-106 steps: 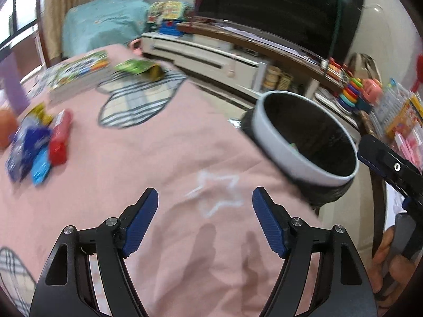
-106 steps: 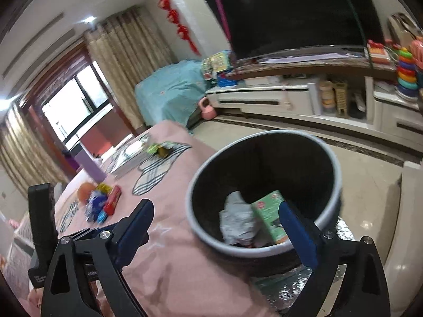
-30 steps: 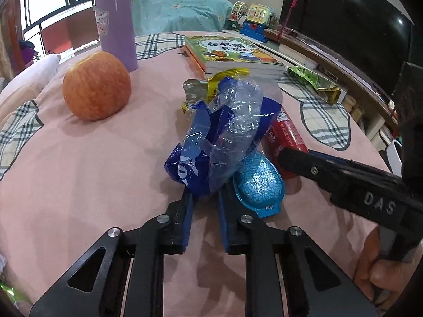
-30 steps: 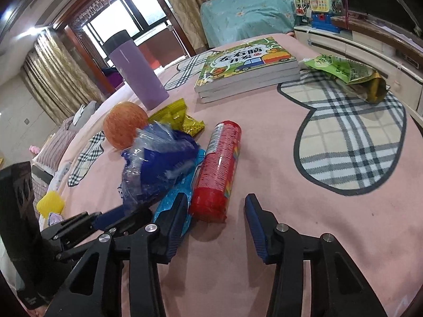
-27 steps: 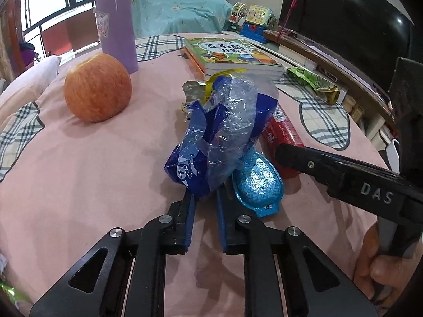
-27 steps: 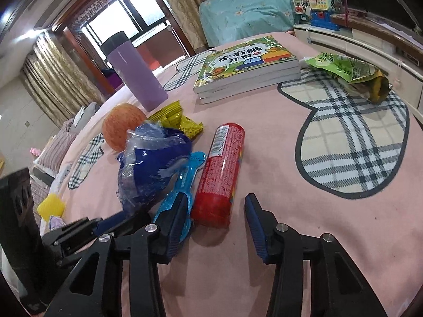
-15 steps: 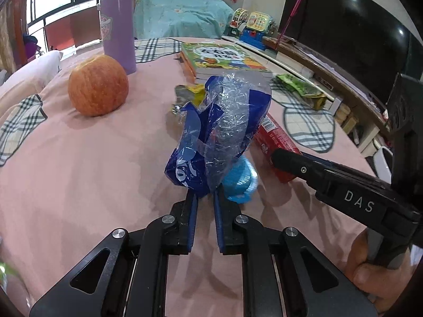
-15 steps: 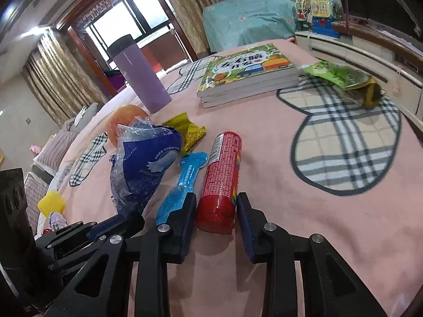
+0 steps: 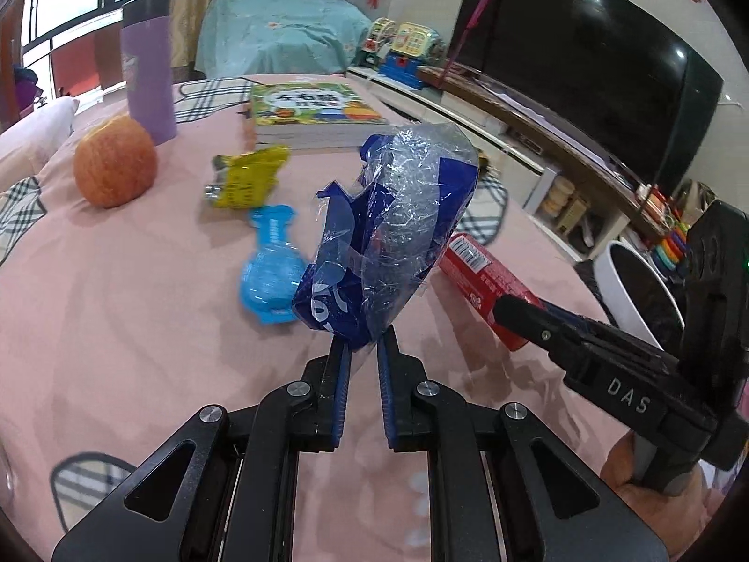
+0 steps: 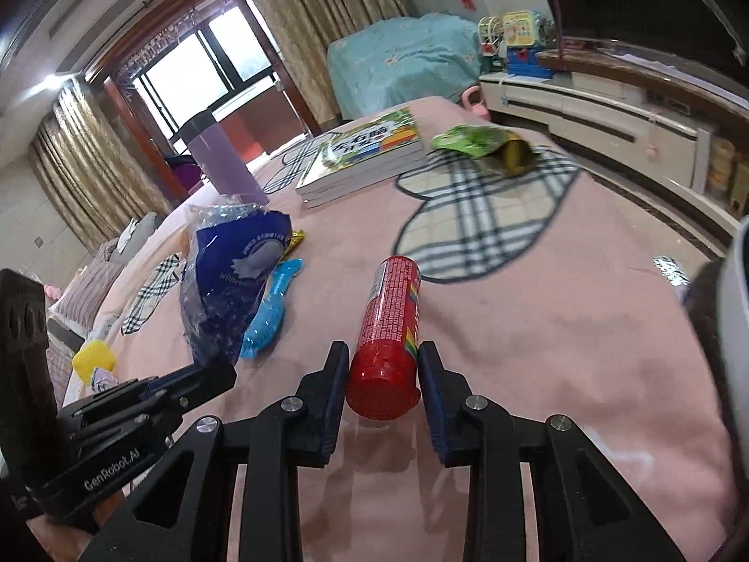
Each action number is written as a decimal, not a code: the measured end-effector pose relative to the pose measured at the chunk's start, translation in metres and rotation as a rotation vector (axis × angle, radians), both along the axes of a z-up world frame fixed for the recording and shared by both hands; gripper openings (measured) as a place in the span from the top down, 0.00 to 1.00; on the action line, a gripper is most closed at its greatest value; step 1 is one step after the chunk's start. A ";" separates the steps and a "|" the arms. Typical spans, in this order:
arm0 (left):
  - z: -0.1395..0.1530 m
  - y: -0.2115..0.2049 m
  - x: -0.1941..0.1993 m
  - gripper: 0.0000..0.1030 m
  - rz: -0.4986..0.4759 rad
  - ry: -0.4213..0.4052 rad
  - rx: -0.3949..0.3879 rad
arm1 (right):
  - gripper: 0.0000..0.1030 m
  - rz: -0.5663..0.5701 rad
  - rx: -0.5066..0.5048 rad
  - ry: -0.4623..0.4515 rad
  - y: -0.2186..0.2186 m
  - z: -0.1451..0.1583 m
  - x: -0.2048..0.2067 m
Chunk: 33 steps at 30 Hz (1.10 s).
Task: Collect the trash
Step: 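Carry the blue bag and red can over the bin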
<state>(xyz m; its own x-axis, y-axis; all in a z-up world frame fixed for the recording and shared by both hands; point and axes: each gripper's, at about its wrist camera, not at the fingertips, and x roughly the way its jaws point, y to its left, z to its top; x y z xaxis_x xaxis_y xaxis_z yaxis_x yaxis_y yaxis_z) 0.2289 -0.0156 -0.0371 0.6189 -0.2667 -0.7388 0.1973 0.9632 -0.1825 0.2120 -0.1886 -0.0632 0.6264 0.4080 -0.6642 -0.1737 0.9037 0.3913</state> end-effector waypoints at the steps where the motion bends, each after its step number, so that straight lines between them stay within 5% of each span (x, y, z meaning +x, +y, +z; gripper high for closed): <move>1: 0.000 -0.003 -0.001 0.89 -0.004 0.001 0.001 | 0.70 -0.005 -0.006 0.000 -0.004 0.000 -0.004; 20: 0.000 -0.023 -0.015 0.89 -0.030 0.015 0.016 | 0.71 -0.006 -0.033 0.040 -0.011 -0.012 -0.001; 33: 0.013 -0.105 -0.029 0.89 -0.184 -0.003 0.018 | 0.71 -0.152 0.014 -0.032 -0.093 0.020 -0.049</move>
